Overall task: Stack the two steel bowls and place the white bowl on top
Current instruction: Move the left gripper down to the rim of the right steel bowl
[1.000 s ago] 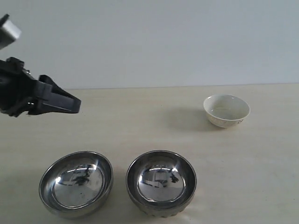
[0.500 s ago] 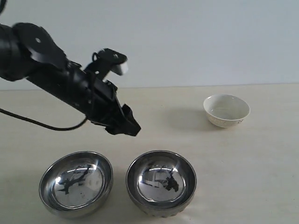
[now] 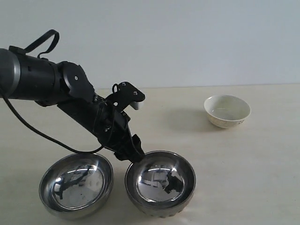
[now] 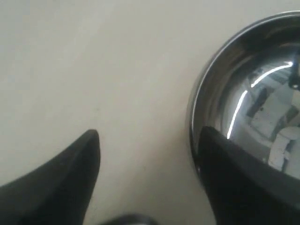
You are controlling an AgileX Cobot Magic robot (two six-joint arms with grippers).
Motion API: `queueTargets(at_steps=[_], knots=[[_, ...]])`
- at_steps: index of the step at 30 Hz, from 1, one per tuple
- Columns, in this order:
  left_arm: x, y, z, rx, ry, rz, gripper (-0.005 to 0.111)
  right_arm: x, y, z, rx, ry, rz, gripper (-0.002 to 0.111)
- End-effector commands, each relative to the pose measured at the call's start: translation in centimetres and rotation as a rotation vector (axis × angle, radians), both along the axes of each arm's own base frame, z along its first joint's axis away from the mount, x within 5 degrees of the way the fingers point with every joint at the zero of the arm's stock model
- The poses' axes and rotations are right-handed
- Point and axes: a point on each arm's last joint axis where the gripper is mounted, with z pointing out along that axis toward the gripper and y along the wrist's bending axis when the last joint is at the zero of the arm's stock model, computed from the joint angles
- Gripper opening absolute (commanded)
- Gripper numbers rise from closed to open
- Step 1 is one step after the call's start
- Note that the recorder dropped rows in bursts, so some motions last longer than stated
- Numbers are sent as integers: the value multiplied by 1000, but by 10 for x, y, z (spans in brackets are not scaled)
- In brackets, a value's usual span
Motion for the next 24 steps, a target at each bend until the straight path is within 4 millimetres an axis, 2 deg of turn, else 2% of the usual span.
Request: queueTargets(at_steps=[1,8,20,24], knots=[[-5,-12,-5,-3,2,-24,57,0,-1,1,-7,-15,-5,0],[-9,-24,0,-19,0,-49,57,0,-1,1,-7,-15,-5,0],[-7,-25,-27,13,63,-28,55,0,-1,1,-7,-15,-5,0],[-5,-25,-24,7,28,-30,22,0,-1,1,-7,-15,-5,0]])
